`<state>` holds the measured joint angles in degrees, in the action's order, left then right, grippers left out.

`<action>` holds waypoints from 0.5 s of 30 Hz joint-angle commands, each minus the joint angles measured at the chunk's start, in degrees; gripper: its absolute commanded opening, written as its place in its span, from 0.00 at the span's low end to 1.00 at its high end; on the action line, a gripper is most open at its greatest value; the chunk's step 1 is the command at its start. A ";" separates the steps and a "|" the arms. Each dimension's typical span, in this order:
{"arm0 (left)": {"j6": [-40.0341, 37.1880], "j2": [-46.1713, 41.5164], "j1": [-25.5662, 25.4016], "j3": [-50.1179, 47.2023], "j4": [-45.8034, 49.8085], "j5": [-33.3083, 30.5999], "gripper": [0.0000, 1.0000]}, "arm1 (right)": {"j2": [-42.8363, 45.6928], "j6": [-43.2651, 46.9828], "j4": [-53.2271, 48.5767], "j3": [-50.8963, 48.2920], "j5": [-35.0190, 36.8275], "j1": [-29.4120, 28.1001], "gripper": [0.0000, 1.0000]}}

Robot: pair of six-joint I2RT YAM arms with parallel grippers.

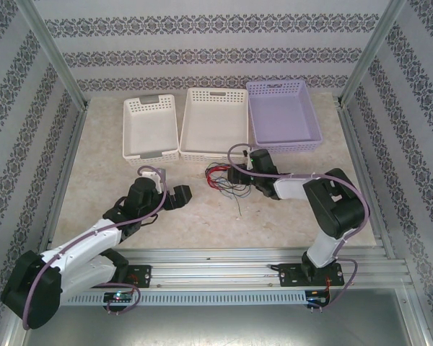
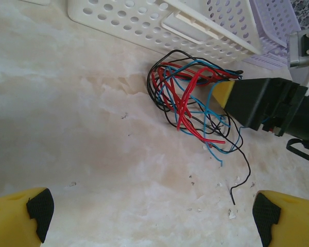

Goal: Untangle the cables

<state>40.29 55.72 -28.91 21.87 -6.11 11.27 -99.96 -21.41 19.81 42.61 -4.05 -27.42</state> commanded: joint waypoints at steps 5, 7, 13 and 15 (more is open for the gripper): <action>-0.09 -1.64 -0.88 -1.73 -2.20 -0.57 1.00 | -4.40 3.48 6.34 1.68 10.19 -2.41 0.76; 0.26 -2.41 -0.90 -2.25 -2.33 -0.38 1.00 | -5.26 4.30 7.94 1.73 11.62 -2.83 0.71; 1.09 -5.60 -0.97 -3.99 -2.11 0.30 1.00 | -7.74 6.16 16.52 0.10 13.57 -3.93 0.60; 1.44 -6.52 -0.90 -4.59 -1.77 0.47 1.00 | -7.95 6.45 19.01 -0.66 14.07 -4.54 0.55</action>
<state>40.80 50.68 -28.93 18.55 -6.50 11.42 -107.24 -16.56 31.83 42.87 7.73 -30.83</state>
